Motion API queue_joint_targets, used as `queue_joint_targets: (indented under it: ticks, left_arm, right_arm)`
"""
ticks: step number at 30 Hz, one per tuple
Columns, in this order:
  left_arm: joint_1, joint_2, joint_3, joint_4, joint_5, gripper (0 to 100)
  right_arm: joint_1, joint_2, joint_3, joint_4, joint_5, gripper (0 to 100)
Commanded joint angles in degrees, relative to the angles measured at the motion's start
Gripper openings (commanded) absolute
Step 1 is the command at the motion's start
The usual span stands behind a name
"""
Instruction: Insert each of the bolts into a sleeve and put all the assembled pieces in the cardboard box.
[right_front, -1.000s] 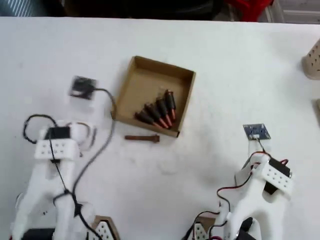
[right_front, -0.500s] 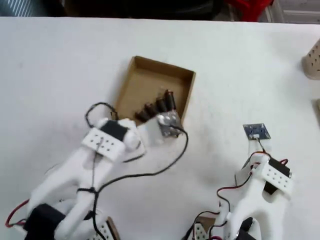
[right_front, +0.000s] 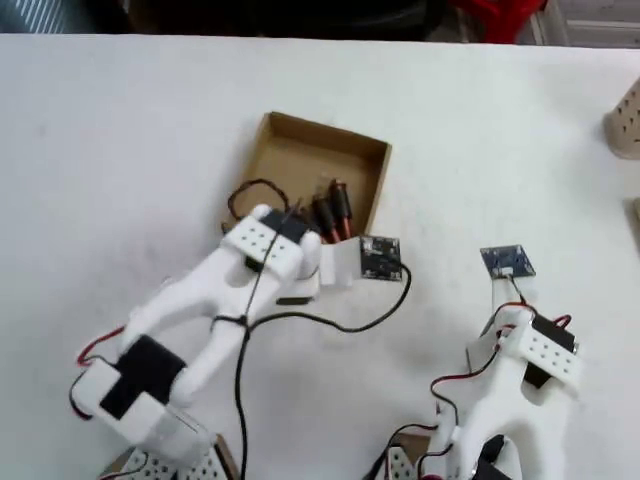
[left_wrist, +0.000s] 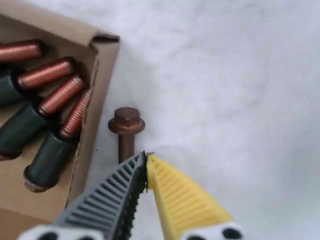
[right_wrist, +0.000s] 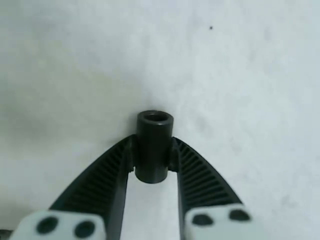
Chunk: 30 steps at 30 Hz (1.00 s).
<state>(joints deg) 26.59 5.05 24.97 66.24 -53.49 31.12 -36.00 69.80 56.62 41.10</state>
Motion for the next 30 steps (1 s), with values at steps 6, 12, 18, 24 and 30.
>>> queue_joint_targets:
  ticks: [6,12,18,24,30]
  left_arm:
    - [-1.9,1.3,-7.6,3.1,-1.8,16]
    - [-2.6,1.5,-7.5,2.6,-1.8,16]
    - [-2.5,3.6,-6.6,-1.5,-1.8,16]
    - [-4.0,11.0,-12.0,-2.5,-1.7,16]
    - [-4.1,14.1,-15.6,-0.9,3.9,16]
  right_arm:
    - [-0.7,-0.7,0.1,-0.7,2.1,1.7]
    - [-0.7,-0.7,0.2,-0.7,2.2,1.7]
    - [-0.7,-0.7,0.2,-0.6,2.5,1.7]
    - [-0.7,-0.7,0.2,-0.6,2.6,1.7]
    - [-0.7,-0.7,0.2,-0.6,2.6,1.7]
